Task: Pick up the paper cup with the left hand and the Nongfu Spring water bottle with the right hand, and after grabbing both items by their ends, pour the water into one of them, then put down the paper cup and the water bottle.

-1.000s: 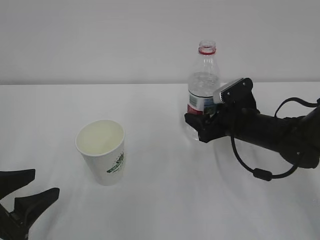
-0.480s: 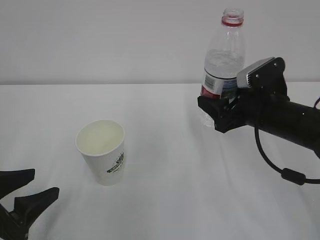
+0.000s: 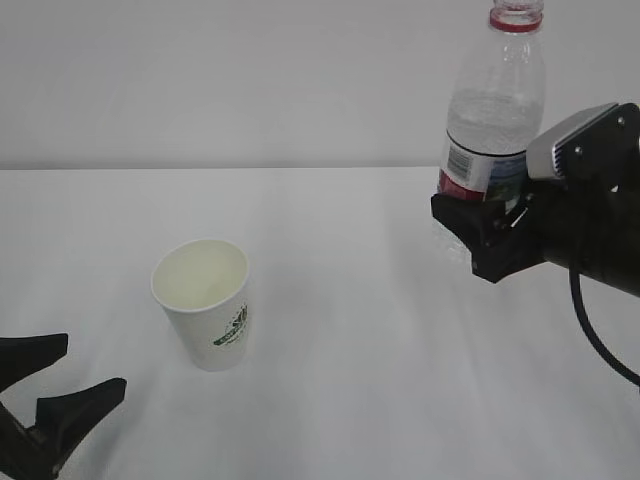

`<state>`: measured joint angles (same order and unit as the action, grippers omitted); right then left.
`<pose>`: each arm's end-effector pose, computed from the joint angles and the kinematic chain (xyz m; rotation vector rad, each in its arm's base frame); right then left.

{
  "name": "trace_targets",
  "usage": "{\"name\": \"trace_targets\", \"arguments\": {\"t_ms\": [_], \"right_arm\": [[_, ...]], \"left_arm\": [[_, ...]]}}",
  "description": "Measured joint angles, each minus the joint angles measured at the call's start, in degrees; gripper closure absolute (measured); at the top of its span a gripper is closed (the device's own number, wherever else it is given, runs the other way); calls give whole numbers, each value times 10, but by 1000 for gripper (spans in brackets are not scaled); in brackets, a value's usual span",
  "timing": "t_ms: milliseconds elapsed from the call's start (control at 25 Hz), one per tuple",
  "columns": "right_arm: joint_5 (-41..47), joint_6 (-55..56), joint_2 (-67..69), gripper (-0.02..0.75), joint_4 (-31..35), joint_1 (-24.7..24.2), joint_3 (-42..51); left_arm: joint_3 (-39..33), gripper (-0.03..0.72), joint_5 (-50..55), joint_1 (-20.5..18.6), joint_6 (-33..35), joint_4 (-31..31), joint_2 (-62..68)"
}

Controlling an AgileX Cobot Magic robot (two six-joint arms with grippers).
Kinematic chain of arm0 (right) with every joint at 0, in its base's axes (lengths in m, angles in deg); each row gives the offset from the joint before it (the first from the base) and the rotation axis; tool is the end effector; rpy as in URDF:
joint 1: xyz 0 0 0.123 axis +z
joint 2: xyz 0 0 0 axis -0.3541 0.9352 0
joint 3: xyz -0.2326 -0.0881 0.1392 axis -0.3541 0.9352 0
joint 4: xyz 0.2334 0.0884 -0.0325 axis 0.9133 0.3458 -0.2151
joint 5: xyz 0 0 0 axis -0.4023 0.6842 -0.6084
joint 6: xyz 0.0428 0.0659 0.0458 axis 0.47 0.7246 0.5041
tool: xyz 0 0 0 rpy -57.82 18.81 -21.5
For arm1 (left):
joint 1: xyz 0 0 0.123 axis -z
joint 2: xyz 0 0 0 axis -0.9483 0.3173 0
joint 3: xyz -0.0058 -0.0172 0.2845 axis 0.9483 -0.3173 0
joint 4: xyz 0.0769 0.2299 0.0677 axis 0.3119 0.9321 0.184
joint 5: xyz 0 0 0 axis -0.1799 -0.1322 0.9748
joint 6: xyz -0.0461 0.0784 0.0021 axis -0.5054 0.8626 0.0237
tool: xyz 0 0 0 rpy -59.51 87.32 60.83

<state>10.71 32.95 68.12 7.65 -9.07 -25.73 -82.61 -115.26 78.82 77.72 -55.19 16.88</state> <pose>0.2686 0.0888 0.1918 -0.6445 1.7035 0.3132 0.1602 -0.0590 0.1143 0.5724 1.9135 -0.4043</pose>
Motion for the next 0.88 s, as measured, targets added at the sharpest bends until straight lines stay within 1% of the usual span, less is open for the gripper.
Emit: {"name": "trace_targets", "arguments": {"t_ms": [160,400,600,880], "right_arm": [[14,-1,-25,217,0,0,15],[19,-1,-30,217,0,0,19],[19,-3,-30,217,0,0,19],[20,-2,-30,217,0,0,19]], "left_arm": [[23,1,-1,0,-19,15,34],[66,-3,-1,0,-25,67,88],[104,-4,-1,0,-26,91,123],[133,-4,-1,0,-26,113,134]]}}
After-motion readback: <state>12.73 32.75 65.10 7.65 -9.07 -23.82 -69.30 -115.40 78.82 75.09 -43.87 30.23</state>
